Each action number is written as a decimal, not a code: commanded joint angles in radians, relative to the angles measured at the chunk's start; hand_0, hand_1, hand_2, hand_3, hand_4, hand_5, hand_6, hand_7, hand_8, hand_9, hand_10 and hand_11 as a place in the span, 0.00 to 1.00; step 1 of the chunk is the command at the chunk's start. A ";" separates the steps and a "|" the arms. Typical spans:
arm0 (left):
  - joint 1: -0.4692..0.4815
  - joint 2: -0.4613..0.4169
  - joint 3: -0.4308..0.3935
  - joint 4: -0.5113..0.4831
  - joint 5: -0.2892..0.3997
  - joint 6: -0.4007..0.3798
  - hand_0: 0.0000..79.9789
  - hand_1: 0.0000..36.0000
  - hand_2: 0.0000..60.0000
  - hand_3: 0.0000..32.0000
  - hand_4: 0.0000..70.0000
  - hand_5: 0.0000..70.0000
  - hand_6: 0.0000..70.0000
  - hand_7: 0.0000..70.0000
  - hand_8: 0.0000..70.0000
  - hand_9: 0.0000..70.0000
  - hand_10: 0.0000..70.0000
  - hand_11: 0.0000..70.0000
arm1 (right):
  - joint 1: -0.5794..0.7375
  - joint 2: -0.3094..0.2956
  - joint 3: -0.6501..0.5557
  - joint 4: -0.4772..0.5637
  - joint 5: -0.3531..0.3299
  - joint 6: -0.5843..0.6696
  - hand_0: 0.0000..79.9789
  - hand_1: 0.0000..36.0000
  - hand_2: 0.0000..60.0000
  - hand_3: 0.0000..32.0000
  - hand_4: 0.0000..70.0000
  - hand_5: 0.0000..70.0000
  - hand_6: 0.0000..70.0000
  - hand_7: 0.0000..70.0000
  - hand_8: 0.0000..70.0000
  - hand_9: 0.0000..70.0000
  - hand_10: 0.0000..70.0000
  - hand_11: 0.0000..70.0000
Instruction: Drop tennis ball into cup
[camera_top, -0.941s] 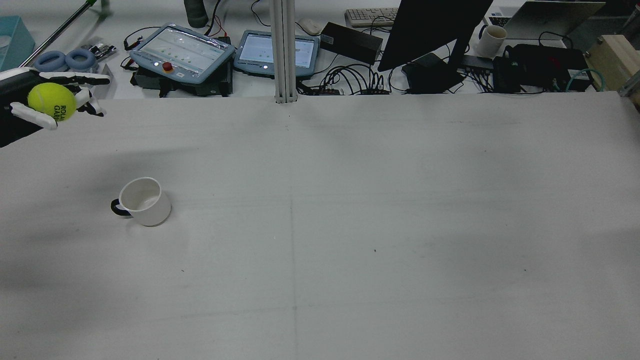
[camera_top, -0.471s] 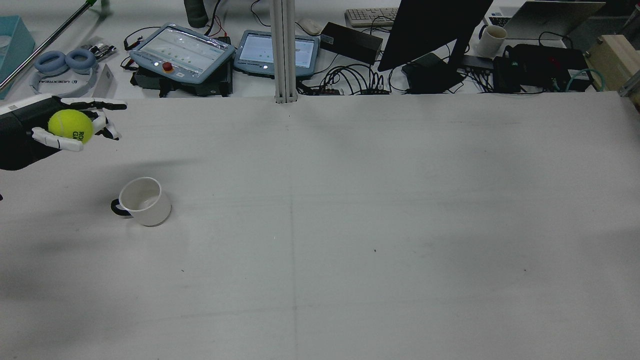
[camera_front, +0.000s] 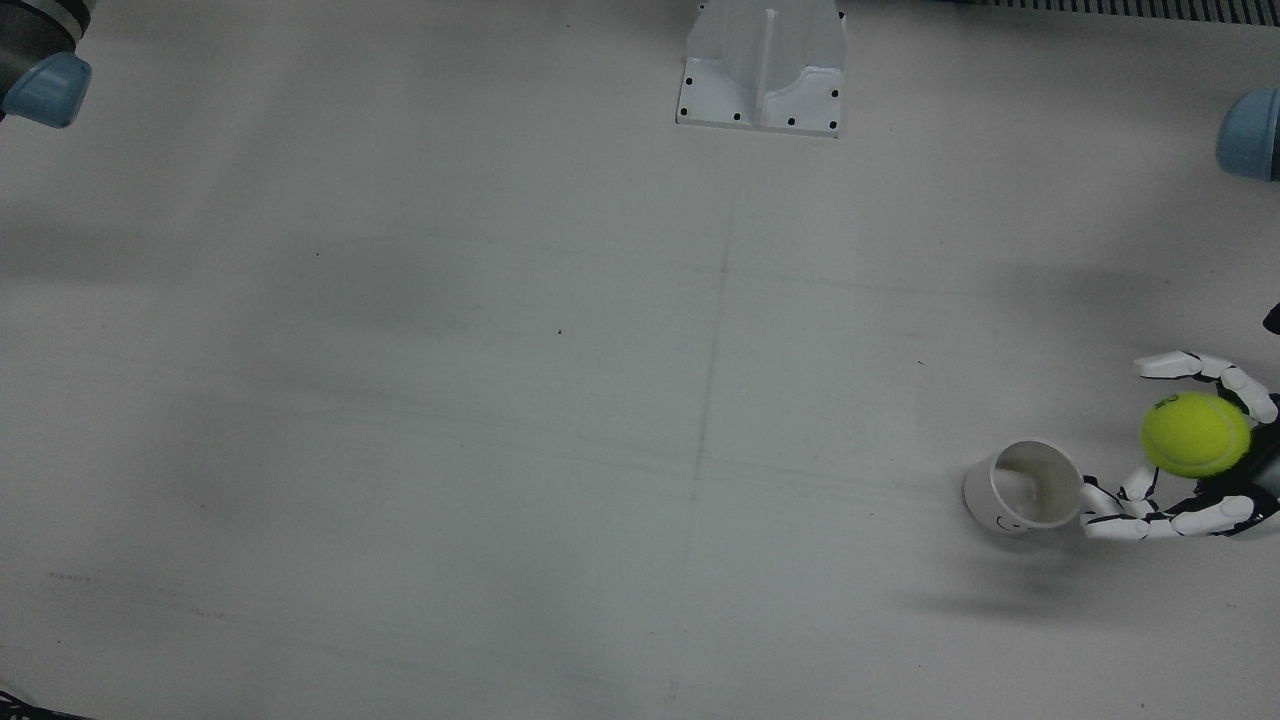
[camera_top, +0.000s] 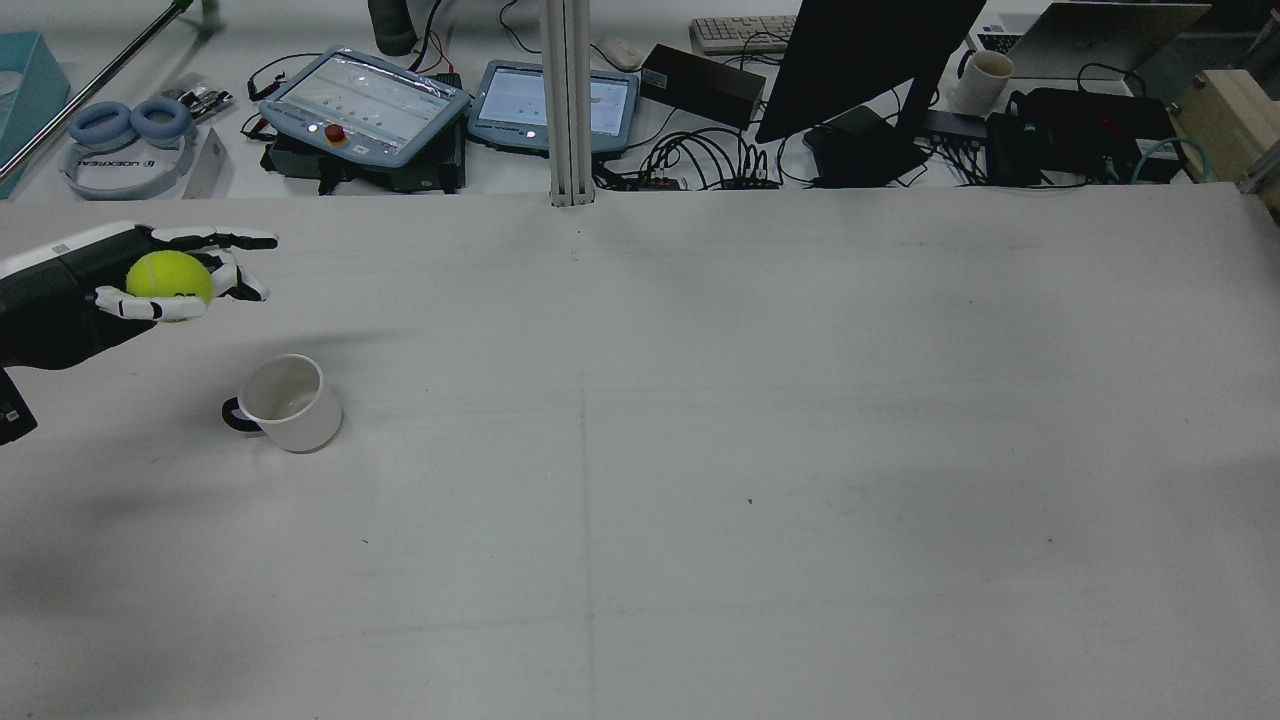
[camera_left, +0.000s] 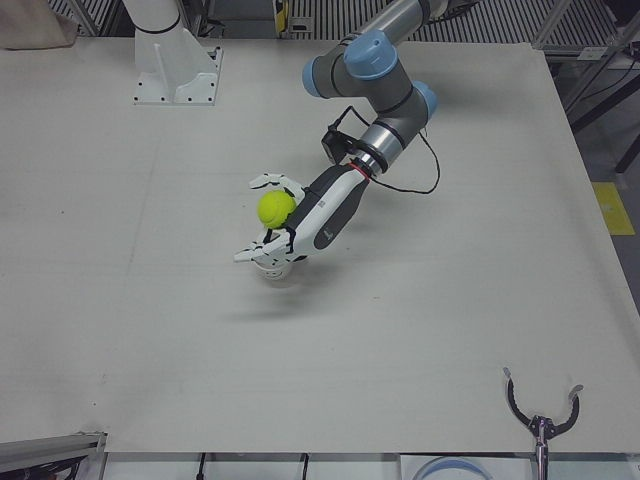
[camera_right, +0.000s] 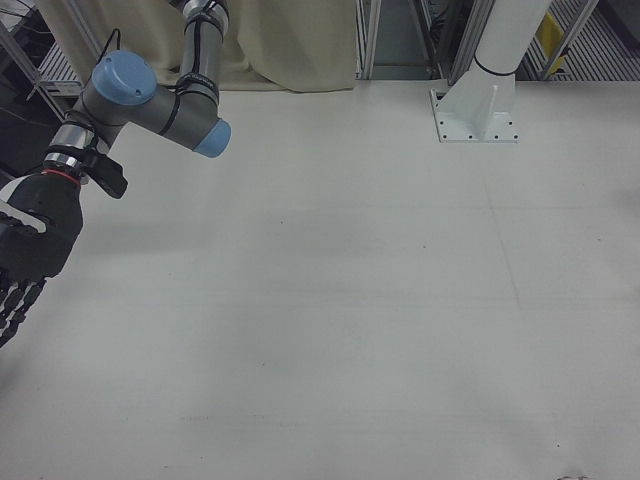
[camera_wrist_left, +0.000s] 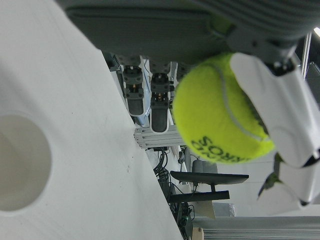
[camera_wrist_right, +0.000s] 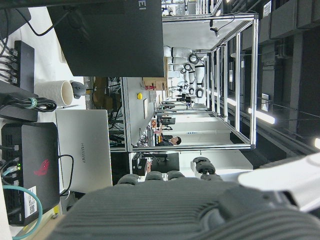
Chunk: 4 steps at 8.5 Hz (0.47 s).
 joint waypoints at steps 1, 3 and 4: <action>0.004 0.001 0.002 -0.002 -0.018 0.006 0.49 0.28 0.57 0.00 0.37 0.13 0.63 0.82 0.34 0.50 0.21 0.31 | 0.000 0.000 0.000 0.000 0.000 0.000 0.00 0.00 0.00 0.00 0.00 0.00 0.00 0.00 0.00 0.00 0.00 0.00; 0.004 -0.001 -0.001 -0.003 -0.014 0.006 0.50 0.40 0.45 0.00 0.21 0.01 0.04 0.36 0.01 0.07 0.03 0.05 | 0.000 0.000 0.000 0.000 0.000 0.000 0.00 0.00 0.00 0.00 0.00 0.00 0.00 0.00 0.00 0.00 0.00 0.00; 0.004 0.001 -0.001 -0.005 -0.014 0.006 0.50 0.43 0.50 0.00 0.15 0.02 0.08 0.26 0.01 0.03 0.00 0.00 | 0.000 0.000 0.000 0.000 0.000 0.000 0.00 0.00 0.00 0.00 0.00 0.00 0.00 0.00 0.00 0.00 0.00 0.00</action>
